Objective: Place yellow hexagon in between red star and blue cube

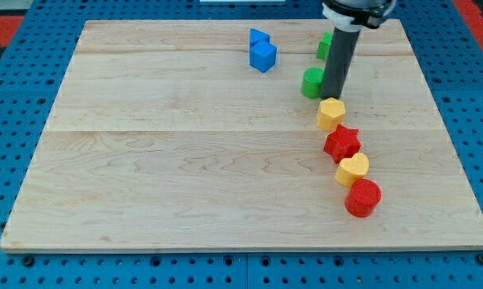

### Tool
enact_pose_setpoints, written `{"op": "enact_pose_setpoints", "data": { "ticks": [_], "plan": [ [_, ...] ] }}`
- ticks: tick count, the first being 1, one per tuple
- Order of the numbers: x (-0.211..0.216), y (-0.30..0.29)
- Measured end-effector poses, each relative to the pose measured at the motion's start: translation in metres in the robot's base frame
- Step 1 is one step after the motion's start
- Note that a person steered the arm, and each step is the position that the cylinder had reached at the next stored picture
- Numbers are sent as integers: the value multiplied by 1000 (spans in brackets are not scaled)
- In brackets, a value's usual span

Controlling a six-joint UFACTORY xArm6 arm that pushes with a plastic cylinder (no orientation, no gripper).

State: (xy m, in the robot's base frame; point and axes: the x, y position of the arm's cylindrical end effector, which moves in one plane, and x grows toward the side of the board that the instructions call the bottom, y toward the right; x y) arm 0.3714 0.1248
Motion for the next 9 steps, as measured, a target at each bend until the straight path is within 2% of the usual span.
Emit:
{"op": "enact_pose_setpoints", "data": {
  "ticks": [2,5,6,7,8,9],
  "plan": [
    [-5,-58],
    [-53,-25],
    [-33,9],
    [4,51],
    [47,37],
    [64,15]
  ]
}}
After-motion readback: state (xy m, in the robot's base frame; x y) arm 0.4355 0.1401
